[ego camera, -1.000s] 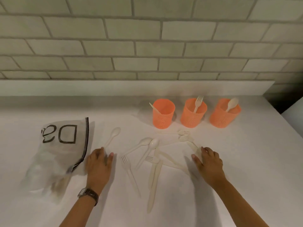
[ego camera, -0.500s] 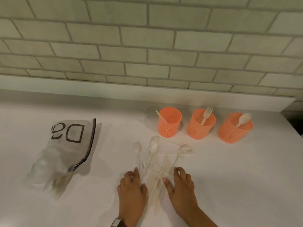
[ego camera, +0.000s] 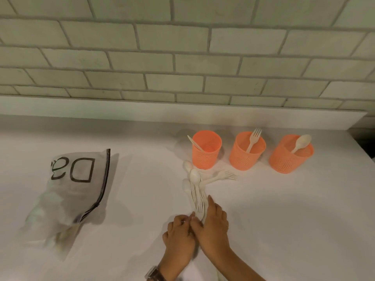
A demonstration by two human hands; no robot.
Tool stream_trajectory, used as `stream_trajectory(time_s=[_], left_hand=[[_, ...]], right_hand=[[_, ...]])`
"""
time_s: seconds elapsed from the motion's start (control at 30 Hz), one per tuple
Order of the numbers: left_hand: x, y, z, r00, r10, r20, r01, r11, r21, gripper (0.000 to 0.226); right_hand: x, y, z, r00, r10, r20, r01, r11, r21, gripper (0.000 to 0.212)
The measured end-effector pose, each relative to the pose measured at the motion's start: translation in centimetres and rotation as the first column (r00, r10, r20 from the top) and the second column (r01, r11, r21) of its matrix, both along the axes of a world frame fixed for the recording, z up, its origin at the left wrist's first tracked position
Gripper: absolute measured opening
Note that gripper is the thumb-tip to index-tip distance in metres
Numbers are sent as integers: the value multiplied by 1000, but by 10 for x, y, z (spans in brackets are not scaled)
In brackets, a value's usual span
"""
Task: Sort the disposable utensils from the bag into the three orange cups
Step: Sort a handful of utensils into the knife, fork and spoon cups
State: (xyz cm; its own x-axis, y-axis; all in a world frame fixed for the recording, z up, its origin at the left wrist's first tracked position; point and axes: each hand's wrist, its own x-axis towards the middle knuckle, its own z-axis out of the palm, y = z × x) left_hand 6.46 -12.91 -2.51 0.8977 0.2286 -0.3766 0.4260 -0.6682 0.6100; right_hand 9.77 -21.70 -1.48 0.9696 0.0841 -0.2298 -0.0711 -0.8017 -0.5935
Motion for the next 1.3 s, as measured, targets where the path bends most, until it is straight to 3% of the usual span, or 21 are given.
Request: stream_trajectory(time_s=[0.07,0.23,0.33,0.4,0.5,0.63,0.9,1.03,1.17,1.3], left_hand=[[4,5,1,998,42,-36,-45,997,-67,36],[10,21,0,996,48,-80,-59,989,-138,34],[8,47,-3,997,80,-6,-79,957,-278,39],[10,63,3,985,154,80,-130,959,-254,44],[24,74,22,956,226,186,-175,951,-255,39],[43,72,40,933,250,260,-174,943,-282,37],[47,77,42,918,239,317,-161,954,-252,35],[51,91,29,943,265,203,-218,949,-228,31],[60,84,18,973,212,90,-193,963,-188,34],[73,61,15,992,107,69,-109,994,14,54]], right_hand=[[0,3,1,1000,-15,-20,14,1000,-12,95],[4,11,1,1000,-13,-8,12,998,-64,88],[-7,15,-1,1000,19,-7,-20,991,-129,98],[-14,16,-7,997,30,66,-15,976,-216,104],[-15,17,-15,988,37,153,5,964,-265,97],[-2,13,-13,984,53,168,2,950,-313,91],[1,-3,-13,981,125,147,-52,906,-420,103],[3,-37,0,978,180,106,-127,916,-379,94],[-3,-70,23,954,300,5,-295,942,-161,62],[-12,-91,33,956,290,-39,-292,954,-65,64]])
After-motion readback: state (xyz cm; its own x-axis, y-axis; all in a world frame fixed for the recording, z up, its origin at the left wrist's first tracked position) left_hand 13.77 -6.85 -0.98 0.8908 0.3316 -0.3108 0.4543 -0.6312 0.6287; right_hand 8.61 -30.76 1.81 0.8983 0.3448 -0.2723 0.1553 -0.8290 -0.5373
